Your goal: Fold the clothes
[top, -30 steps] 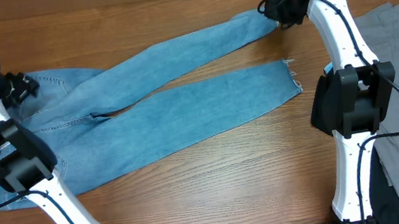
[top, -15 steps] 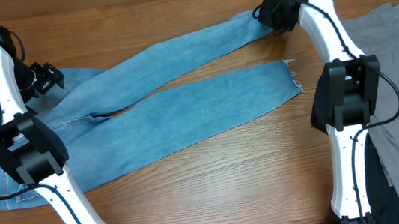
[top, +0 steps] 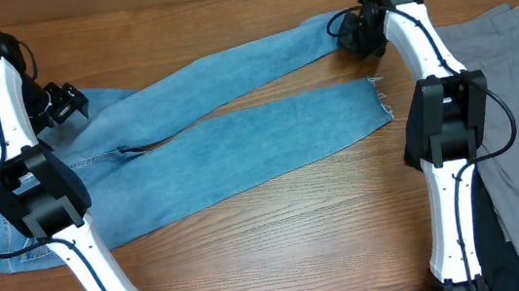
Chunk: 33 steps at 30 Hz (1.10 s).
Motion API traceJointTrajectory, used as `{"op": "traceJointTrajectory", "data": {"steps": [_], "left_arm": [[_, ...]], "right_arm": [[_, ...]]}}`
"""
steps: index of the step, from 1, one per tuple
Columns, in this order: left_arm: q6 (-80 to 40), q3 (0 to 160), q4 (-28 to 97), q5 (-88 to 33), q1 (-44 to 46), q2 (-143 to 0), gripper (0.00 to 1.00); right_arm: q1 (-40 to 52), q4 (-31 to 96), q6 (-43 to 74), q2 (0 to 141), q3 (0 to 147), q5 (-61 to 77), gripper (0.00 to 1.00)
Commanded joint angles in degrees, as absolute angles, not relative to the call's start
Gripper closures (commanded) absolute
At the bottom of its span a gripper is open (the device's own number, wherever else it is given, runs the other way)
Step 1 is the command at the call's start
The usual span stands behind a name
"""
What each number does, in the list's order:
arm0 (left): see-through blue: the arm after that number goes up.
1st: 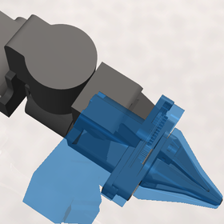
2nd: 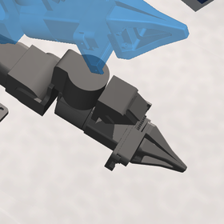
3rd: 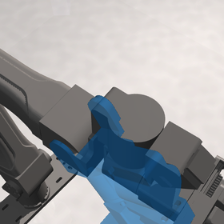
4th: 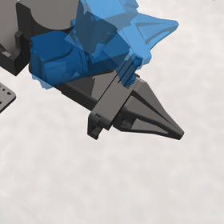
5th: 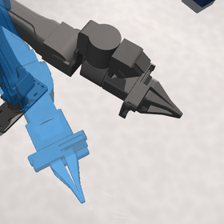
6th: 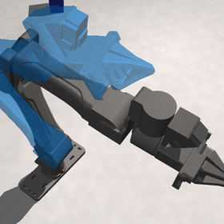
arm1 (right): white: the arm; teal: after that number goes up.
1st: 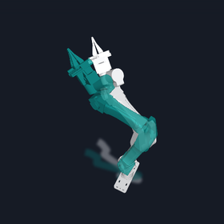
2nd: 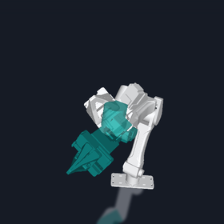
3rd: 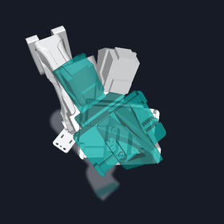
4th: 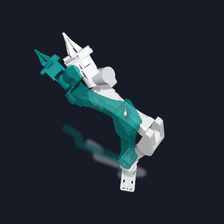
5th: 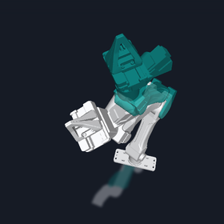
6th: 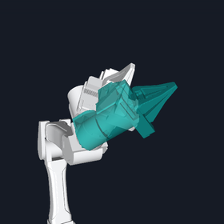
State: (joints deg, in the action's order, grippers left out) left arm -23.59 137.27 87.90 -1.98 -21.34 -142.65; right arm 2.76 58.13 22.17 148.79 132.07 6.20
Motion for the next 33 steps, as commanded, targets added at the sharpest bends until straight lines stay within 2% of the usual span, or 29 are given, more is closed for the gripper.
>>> {"op": "traceJointTrajectory", "data": {"steps": [1,9,21,33], "left_arm": [[-22.26,138.15,88.03,-2.96,-20.58,-142.82,0.00],[-22.24,138.15,88.23,-3.22,-20.60,-142.82,0.00],[-22.26,138.15,88.23,-3.22,-19.79,-142.82,0.00],[-22.22,138.15,88.49,-3.20,-19.79,-142.82,0.00]], "right_arm": [[2.61,61.95,20.43,149.93,132.70,-0.40,0.96],[1.34,64.29,18.31,149.03,133.99,5.54,0.96],[2.63,51.29,22.98,148.51,136.99,13.67,0.96],[3.90,47.35,26.02,154.54,136.88,13.58,0.96]]}}
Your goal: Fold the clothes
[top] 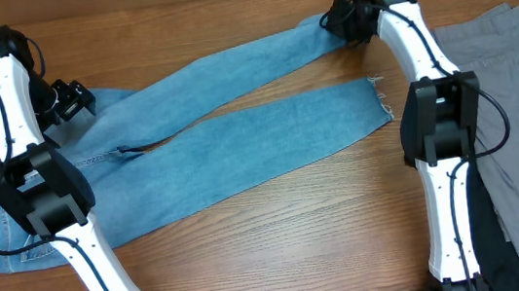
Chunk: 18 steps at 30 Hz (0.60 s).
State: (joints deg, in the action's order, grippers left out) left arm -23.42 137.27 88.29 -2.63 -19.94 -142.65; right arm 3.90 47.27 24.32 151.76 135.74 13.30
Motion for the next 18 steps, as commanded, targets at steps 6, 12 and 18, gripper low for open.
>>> {"op": "traceJointTrajectory", "data": {"steps": [6,12,18], "left_arm": [[-22.22,138.15,88.47,-3.20,-19.79,-142.82,0.00],[-22.24,138.15,88.42,-3.20,-19.79,-142.82,0.00],[-22.26,138.15,87.77,-3.44,-19.79,-142.82,0.00]], "right_arm": [[3.90,52.18,25.98,156.16,136.88,8.71,0.96],[3.14,60.51,25.28,156.20,136.88,2.22,0.96],[1.30,72.47,25.34,156.16,136.90,-7.97,0.96]]}}
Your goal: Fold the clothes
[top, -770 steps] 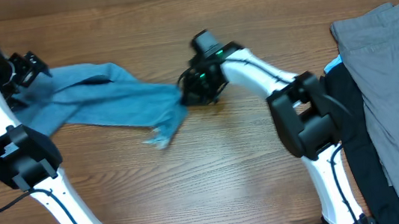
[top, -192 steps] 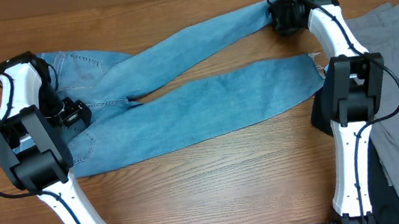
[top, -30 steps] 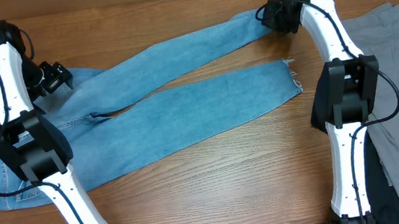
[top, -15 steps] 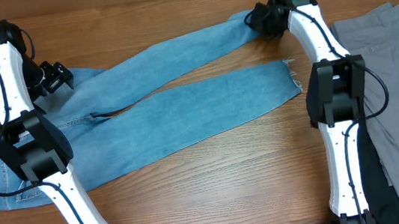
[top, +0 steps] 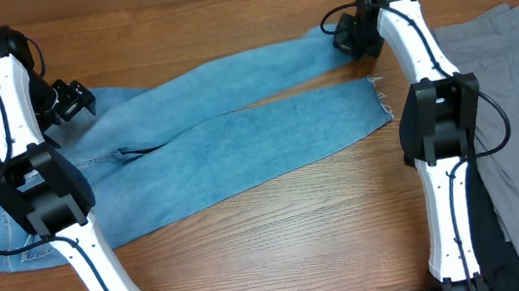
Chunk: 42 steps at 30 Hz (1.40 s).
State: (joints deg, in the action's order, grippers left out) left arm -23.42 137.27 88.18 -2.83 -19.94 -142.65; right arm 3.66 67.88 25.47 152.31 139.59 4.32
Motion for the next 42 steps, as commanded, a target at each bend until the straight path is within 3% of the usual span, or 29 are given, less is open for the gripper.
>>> {"op": "traceJointTrajectory", "data": {"steps": [1,16,21,22,23,24,25,26,29,30,31,42], "left_arm": [[-22.26,138.15,87.29,-3.77,-19.79,-142.82,0.00],[-16.95,138.15,75.02,-17.47,-18.02,-142.82,0.00],[-16.71,138.12,70.32,-15.99,-15.40,-143.15,0.21],[-16.71,138.02,69.76,-15.33,-14.87,-143.28,0.25],[-16.93,137.99,69.69,-14.15,-14.39,-143.50,0.30],[-16.93,137.99,69.73,-12.84,-13.93,-143.68,0.36],[-16.93,137.99,69.84,-11.25,-13.54,-143.98,0.42],[-16.95,137.99,70.11,-9.32,-13.26,-144.31,0.49],[-16.95,137.99,70.70,-4.49,-12.82,-146.17,0.64],[-16.93,137.99,71.07,-3.51,-12.82,-147.48,0.75],[-16.93,137.99,71.18,-3.40,-12.84,-147.92,0.77],[-17.10,137.99,72.16,3.64,-16.49,-156.24,0.68]], "right_arm": [[0.99,74.50,25.34,156.11,136.94,-9.93,0.96],[-1.34,91.72,24.88,154.93,139.79,-11.94,0.96],[-0.89,97.14,24.25,154.91,142.87,-11.86,0.96],[-0.86,97.12,22.94,154.85,142.89,-11.03,0.94],[-0.86,97.10,22.28,154.56,142.89,-9.67,0.77],[-0.86,97.10,22.31,154.47,142.91,-8.82,0.51],[-0.86,97.10,22.28,154.39,142.91,-8.32,0.19],[-0.89,97.10,22.28,154.39,142.93,-7.84,0.05],[-0.89,97.10,22.31,154.17,143.02,-7.18,0.02],[-0.91,97.10,22.31,153.69,143.24,-7.20,0.02],[-0.97,97.10,22.31,153.47,143.41,-7.20,0.02],[-1.37,97.03,19.29,149.29,153.53,-2.24,0.00]]}}
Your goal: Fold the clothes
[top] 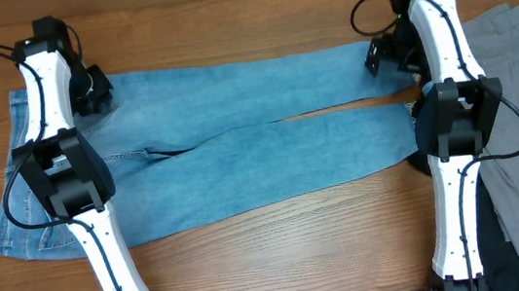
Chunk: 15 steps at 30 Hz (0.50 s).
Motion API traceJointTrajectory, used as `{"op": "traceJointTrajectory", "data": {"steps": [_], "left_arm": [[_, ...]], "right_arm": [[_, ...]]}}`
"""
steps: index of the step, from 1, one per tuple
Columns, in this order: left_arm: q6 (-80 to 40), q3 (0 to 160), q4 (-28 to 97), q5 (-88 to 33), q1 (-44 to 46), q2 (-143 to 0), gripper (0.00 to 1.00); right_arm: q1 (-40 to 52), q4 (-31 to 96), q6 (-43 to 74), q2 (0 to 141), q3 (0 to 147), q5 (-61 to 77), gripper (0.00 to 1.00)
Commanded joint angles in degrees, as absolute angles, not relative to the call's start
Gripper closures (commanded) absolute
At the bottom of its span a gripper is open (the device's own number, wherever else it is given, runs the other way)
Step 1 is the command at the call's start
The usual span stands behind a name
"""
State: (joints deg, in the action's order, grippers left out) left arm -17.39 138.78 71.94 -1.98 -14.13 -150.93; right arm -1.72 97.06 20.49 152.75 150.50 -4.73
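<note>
A pair of light blue jeans (237, 119) lies flat across the wooden table, waist at the left and both legs running right, nearly side by side. My left gripper (93, 89) sits on the upper waist edge, fingers closed on the denim. My right gripper (379, 56) is at the hem of the far leg, also closed on the cloth. The near leg's hem is partly hidden behind the right arm. The fingertips themselves are small and dark in this overhead view.
A grey garment lies at the right edge, with dark cloth (497, 236) below it. Both arm bases stand at the front of the table (281, 251). The back edge of the table runs just behind the jeans.
Both grippers have moved right and slightly forward, the jeans with them. The far leg, slanted before, now lies horizontal and stretched. The waist sits further right and the legs nearly touch.
At first the jeans lay slanted with the legs spread apart, the left gripper at the waist and the right at the far hem. Then the right gripper sat further back at that hem, and then slightly forward. Now the jeans lie stretched straight between both grippers.
</note>
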Motion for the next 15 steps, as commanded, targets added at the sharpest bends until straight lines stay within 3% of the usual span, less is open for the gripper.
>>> {"op": "traceJointTrajectory", "data": {"steps": [1,7,15], "left_arm": [[-17.32,137.99,72.14,3.64,-17.12,-156.42,0.68],[-20.75,137.99,71.29,5.30,-22.24,-156.55,0.66],[-20.38,138.02,71.05,4.25,-25.15,-156.55,0.58]], "right_arm": [[-1.37,96.77,19.27,149.29,153.62,-2.07,0.00],[-1.37,90.08,11.64,149.29,153.62,8.45,0.00],[-0.78,79.40,11.75,149.29,153.60,14.28,0.00]]}}
